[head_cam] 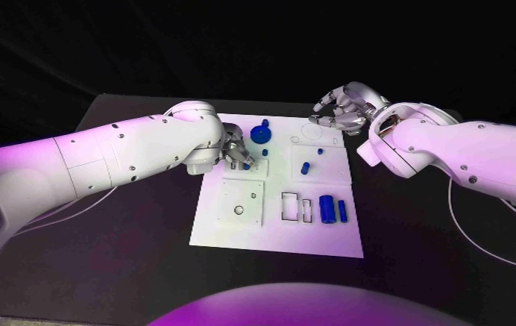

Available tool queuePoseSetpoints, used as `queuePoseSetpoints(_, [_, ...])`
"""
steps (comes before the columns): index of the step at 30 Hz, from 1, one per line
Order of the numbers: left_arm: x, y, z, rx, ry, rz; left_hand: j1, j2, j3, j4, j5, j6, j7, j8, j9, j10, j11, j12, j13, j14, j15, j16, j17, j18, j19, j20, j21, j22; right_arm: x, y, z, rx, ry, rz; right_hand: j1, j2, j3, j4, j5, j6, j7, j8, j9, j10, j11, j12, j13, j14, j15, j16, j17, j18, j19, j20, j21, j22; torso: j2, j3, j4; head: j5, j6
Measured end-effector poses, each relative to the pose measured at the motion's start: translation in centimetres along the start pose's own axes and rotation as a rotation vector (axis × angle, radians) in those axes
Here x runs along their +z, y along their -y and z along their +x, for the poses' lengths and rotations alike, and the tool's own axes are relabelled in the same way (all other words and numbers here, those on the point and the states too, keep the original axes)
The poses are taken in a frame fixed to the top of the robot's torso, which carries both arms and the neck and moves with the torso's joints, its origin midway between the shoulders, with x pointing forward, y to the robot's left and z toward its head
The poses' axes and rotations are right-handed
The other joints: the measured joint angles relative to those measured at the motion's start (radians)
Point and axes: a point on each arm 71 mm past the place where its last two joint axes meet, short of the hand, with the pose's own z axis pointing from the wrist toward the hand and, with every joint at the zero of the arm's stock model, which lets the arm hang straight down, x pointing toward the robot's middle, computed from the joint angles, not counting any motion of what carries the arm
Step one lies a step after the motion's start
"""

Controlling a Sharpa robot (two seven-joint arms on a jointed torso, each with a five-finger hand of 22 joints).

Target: Assemble the parts on the task board

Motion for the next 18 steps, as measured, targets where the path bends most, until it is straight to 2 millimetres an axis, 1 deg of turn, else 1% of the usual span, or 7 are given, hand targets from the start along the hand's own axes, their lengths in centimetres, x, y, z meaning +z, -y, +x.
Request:
queuePoseSetpoints(1, [-0.01, -0.02, 0.00, -0.001, 0.000, -0.001, 0.000, 0.000, -0.012, 0.007, 0.002, 0.002, 0.002, -0.002, 0.000, 0.001, 0.001, 0.000, 0.002, 0.000, 0.000, 0.000, 0.000, 0.000, 0.000, 0.000, 0.000, 0.000, 0.00, 0.00, 0.00, 0.000, 0.000, 0.000, 0.000, 0.000, 0.000, 0.000, 0.000, 0.000, 0.000, 0.000, 0.000, 0.000, 0.000, 0.000, 0.000, 0.000, 0.000, 0.000, 0.000, 0.000, 0.000, 0.000, 0.000, 0.000, 0.000, 0.0000, 0.0000, 0.000, 0.000])
queuePoseSetpoints(3, [-0.02, -0.10, -0.01, -0.003, 0.002, -0.003, 0.000, 0.000, -0.025, 0.020, 0.002, 0.004, 0.004, -0.004, 0.000, 0.005, -0.002, 0.000, 0.004, 0.000, 0.000, 0.000, 0.000, 0.000, 0.003, -0.003, 0.000, 0.000, 0.00, 0.00, 0.00, 0.000, 0.000, 0.000, 0.000, 0.000, 0.000, 0.000, 0.000, 0.000, 0.000, 0.000, 0.000, 0.000, 0.000, 0.000, 0.000, 0.000, 0.000, 0.000, 0.000, 0.000, 0.000, 0.000, 0.000, 0.000, 0.000, 0.0000, -0.0001, 0.000, 0.001])
queuePoseSetpoints(7, [-0.10, -0.30, -0.05, -0.007, 0.008, -0.008, 0.000, 0.000, -0.036, 0.031, 0.006, 0.004, 0.004, -0.004, 0.000, 0.005, -0.002, 0.005, 0.008, 0.000, 0.000, 0.000, 0.000, 0.000, 0.004, -0.004, 0.000, 0.000, -0.02, 0.05, -0.03, 0.000, 0.001, 0.000, -0.004, -0.004, 0.000, 0.000, 0.000, 0.000, 0.000, 0.000, 0.000, 0.000, 0.000, 0.000, 0.000, 0.000, 0.000, 0.000, 0.000, 0.000, 0.000, 0.000, 0.000, 0.000, 0.000, -0.0001, -0.0006, 0.000, 0.001])
queuePoseSetpoints(12, [-0.22, -0.55, -0.11, -0.014, 0.014, -0.012, 0.004, 0.004, -0.046, 0.035, 0.007, 0.004, 0.004, -0.004, 0.001, 0.005, -0.002, 0.006, 0.012, 0.000, 0.000, 0.000, 0.000, 0.000, 0.004, -0.004, 0.000, 0.000, -0.02, 0.08, -0.05, 0.000, 0.001, 0.001, -0.004, -0.004, 0.000, 0.000, 0.000, 0.000, 0.000, 0.000, 0.000, 0.000, 0.000, 0.000, 0.000, 0.000, 0.000, 0.000, 0.000, 0.000, 0.000, 0.000, 0.000, 0.000, 0.000, 0.0003, -0.0004, 0.000, 0.002])
queuePoseSetpoints(15, [-0.40, -0.61, -0.24, -0.020, 0.020, -0.010, 0.013, 0.009, -0.051, 0.041, 0.016, 0.004, 0.004, -0.004, 0.002, 0.005, -0.002, 0.006, 0.012, 0.000, 0.000, 0.000, 0.000, 0.000, 0.003, -0.004, 0.000, 0.000, -0.02, 0.09, -0.04, 0.000, 0.001, 0.001, -0.004, -0.004, 0.000, 0.000, 0.000, 0.000, 0.000, 0.000, 0.000, 0.000, 0.000, 0.000, 0.000, 0.000, 0.000, 0.000, 0.000, 0.000, 0.000, 0.000, 0.000, 0.000, 0.000, 0.0004, -0.0001, -0.001, 0.003])
queuePoseSetpoints(17, [-0.57, -0.60, -0.41, -0.025, 0.024, -0.006, 0.023, 0.007, -0.054, 0.044, 0.025, 0.003, 0.004, -0.004, 0.004, 0.005, -0.002, 0.006, 0.012, 0.000, 0.000, 0.000, 0.000, 0.000, 0.003, -0.004, 0.000, 0.000, -0.03, 0.16, -0.04, 0.000, 0.001, 0.003, -0.004, -0.004, 0.000, 0.000, 0.000, 0.000, 0.000, 0.000, 0.000, 0.000, 0.000, 0.000, 0.000, 0.000, 0.000, 0.000, 0.000, 0.000, 0.000, 0.000, 0.000, 0.000, 0.000, 0.0003, 0.0000, -0.002, 0.004])
queuePoseSetpoints(18, [-0.68, -0.59, -0.53, -0.028, 0.027, -0.003, 0.027, 0.011, -0.060, 0.044, 0.027, 0.003, 0.004, -0.004, 0.004, 0.005, -0.002, 0.006, 0.012, 0.000, 0.000, 0.000, 0.000, 0.000, 0.003, -0.003, 0.000, 0.000, -0.03, 0.21, -0.05, 0.000, 0.001, 0.004, -0.004, -0.004, 0.000, 0.000, 0.000, 0.000, 0.000, 0.000, 0.000, 0.000, 0.000, 0.000, 0.000, 0.000, 0.000, 0.000, 0.000, 0.000, 0.000, 0.000, 0.000, 0.000, 0.000, 0.0002, 0.0005, -0.003, 0.005])
